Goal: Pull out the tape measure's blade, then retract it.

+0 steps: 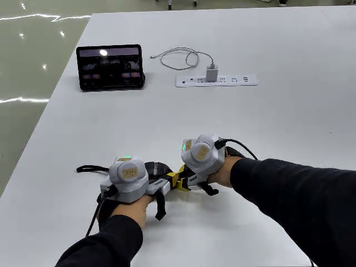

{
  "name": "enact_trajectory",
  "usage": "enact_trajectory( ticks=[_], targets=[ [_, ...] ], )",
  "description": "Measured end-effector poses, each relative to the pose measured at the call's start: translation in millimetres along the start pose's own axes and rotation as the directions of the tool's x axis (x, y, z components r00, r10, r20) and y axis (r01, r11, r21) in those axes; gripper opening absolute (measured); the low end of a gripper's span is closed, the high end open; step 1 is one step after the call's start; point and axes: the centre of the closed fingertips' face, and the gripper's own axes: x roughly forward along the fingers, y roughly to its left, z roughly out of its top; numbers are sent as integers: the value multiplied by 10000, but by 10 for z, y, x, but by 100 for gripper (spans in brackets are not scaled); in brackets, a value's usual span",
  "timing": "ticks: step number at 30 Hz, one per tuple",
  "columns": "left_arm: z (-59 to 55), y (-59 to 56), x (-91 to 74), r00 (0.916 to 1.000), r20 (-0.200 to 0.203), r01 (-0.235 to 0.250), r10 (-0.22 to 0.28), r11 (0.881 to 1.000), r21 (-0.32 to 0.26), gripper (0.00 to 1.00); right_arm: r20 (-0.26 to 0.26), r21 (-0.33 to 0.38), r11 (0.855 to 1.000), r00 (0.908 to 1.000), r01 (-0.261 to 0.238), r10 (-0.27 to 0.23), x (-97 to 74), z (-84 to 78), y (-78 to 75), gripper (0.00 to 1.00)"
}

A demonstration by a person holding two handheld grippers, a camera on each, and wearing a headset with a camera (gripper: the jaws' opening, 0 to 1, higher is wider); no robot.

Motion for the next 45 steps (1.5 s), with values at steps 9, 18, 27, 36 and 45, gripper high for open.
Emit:
enact_trajectory(
  ticks=[9,18,27,36,45],
  targets=[
    [-1,-2,-6,10000,19,2,-2,10000,55,61,169,-1,9999,9997,152,-152,0,-2,0,11],
    [-3,1,-2,10000,-34,-22,22,10000,78,62,155,63,9998,9997,207,-208,5,-2,-5,12],
    [2,0,-1,10000,0,70,-70,10000,-17,63,322,138,9996,9992,238,-242,9,3,-2,12],
    [-8,-5,19,9995,-151,275,-278,9995,-171,64,267,661,9972,9989,355,-373,-16,-13,1,14],
    [-53,28,21,9979,-593,233,-247,9994,-236,68,415,589,9968,9975,548,-573,-96,-9,-17,19]
  ],
)
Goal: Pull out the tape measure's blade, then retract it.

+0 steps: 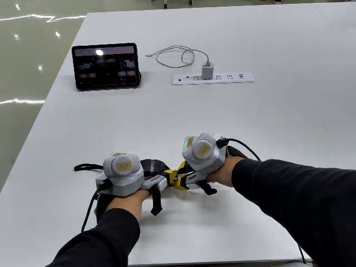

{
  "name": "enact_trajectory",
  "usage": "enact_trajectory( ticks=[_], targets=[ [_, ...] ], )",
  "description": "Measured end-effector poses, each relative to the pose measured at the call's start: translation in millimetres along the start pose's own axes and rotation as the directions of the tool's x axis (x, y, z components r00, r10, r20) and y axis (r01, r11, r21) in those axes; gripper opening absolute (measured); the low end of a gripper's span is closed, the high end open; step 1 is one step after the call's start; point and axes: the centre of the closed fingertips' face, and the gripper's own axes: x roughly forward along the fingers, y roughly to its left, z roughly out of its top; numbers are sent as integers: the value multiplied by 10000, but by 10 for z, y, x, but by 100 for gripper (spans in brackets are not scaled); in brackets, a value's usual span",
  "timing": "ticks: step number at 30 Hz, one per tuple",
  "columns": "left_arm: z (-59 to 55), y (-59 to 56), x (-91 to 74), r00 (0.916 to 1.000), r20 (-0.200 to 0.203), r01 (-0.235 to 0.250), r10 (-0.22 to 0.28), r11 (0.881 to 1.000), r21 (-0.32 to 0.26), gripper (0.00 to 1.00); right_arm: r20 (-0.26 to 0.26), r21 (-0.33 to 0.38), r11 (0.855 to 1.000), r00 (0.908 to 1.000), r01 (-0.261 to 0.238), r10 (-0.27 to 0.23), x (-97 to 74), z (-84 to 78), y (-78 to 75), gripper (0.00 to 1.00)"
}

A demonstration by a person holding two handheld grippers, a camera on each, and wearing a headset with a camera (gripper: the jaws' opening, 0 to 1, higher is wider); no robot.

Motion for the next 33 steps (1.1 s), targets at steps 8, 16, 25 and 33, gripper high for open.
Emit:
enact_trajectory(
  ticks=[8,16,25,33],
  targets=[
    [-1,51,-18,9999,5,-144,145,9998,-148,75,205,333,9993,9997,-149,143,-60,-8,-4,36],
    [25,60,-35,9999,118,22,-16,9987,-515,76,379,743,9971,9992,-130,102,-83,-9,6,66],
    [105,49,-54,9992,404,82,-68,9994,-342,85,636,1245,9922,9979,37,-117,-147,47,-33,83],
    [185,18,-100,9964,550,634,-641,9979,145,100,598,1175,9923,9972,381,-454,-282,17,23,96]
  ],
)
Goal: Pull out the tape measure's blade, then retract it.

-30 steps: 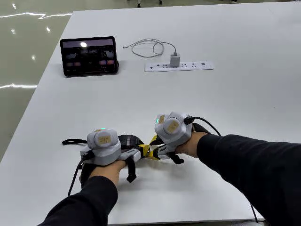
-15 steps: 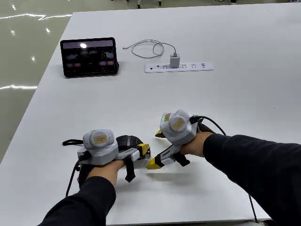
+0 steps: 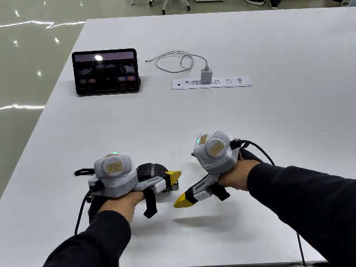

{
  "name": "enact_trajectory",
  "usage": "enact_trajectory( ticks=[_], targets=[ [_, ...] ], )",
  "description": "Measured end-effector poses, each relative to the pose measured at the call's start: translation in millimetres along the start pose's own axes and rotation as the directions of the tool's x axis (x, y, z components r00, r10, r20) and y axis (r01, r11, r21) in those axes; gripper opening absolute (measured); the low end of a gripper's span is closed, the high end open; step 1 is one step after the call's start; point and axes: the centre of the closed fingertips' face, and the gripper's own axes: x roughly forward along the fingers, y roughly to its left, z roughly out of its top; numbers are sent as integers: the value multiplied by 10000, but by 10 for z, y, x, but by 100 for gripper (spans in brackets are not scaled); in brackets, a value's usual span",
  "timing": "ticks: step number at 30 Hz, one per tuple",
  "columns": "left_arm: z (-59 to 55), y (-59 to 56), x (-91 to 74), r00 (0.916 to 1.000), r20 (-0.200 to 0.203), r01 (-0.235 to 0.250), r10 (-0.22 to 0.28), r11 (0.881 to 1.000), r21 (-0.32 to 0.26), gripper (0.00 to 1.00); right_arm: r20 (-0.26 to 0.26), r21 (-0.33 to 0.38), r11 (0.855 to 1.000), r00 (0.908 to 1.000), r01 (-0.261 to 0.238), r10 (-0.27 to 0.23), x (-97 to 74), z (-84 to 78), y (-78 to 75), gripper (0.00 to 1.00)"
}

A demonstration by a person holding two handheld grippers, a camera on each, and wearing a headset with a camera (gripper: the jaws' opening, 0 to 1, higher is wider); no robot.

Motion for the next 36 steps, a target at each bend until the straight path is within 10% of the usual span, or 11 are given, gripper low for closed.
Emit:
enact_trajectory(
  ticks=[13,19,26,36],
  targets=[
    [3,-44,-187,9814,-708,1855,-1783,9761,1131,100,658,1089,9906,9938,827,-902,-337,-179,-159,100],
    [-64,84,-335,9725,-1269,2257,-1955,9261,3024,100,1050,1638,9766,9818,1397,-1580,-606,-272,-303,100],
    [90,272,-469,9744,-534,2249,-2185,9396,2580,100,1129,1903,9666,9742,1719,-1955,-883,-437,-362,100],
    [-89,455,-691,9712,-1217,2316,-2050,9323,2779,100,1318,2619,9372,9534,2305,-2713,-1244,-714,-411,100]
  ],
)
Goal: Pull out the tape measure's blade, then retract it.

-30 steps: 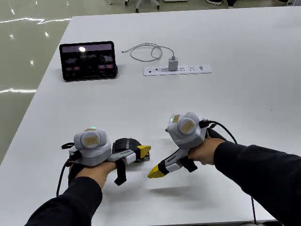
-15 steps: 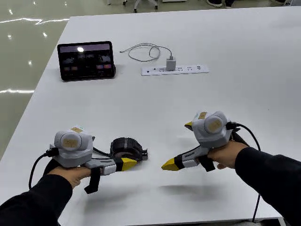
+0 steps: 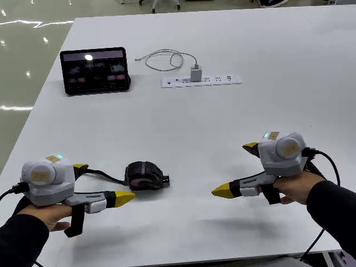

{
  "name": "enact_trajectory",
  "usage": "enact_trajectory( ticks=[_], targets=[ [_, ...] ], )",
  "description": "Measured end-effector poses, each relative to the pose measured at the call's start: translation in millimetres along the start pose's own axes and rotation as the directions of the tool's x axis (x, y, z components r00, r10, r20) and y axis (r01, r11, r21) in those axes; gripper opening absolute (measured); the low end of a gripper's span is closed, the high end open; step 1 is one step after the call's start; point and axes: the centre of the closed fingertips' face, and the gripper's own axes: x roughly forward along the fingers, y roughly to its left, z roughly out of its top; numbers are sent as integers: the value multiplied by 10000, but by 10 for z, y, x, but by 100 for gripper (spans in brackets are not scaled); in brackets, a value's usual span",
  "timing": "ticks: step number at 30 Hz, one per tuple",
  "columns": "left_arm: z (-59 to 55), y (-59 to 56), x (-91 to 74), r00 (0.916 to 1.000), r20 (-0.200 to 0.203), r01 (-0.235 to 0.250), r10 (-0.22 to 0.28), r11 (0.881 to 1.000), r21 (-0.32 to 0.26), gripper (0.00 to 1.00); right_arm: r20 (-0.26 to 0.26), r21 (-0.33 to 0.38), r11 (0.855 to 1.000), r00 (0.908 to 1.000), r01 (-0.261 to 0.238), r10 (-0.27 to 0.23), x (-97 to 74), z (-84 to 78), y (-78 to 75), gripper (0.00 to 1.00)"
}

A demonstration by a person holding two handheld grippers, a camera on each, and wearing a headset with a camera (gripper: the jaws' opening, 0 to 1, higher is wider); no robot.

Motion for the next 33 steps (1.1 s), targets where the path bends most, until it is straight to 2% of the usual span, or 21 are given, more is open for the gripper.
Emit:
enact_trajectory(
  ticks=[4,6,7,12,17,20,25,29,33],
  targets=[
    [4,58,-85,9998,139,-152,155,9997,-216,100,51,110,9997,9997,240,-241,-149,-102,-68,100],
    [0,85,-120,9994,105,-328,330,9994,-138,100,17,-13,9994,9994,340,-340,-235,-180,-51,100],
    [-1,92,-142,9991,59,-421,421,9991,77,100,-6,-49,9993,9993,361,-361,-282,-225,-46,100],
    [1,78,-235,9994,87,-349,350,9994,-72,100,-237,-99,9981,9978,612,-615,-483,-384,-89,100],
    [-66,89,-283,9998,-33,-183,183,9998,79,100,-361,-307,9954,9951,907,-918,-663,-536,-195,100],
    [-59,95,-314,9998,150,-143,140,9997,181,100,-216,23,9935,9932,1142,-1141,-789,-578,-281,100],
    [-70,87,-362,9995,270,-139,133,9997,220,100,-251,-31,9891,9888,1470,-1471,-925,-609,-377,100],
    [-127,81,-394,9998,132,-171,170,9998,75,100,-278,-68,9880,9876,1545,-1546,-985,-628,-394,100],
    [-165,80,-449,9994,223,-248,246,9996,97,100,-332,-62,9892,9886,1468,-1469,-1044,-693,-392,100]
  ],
)
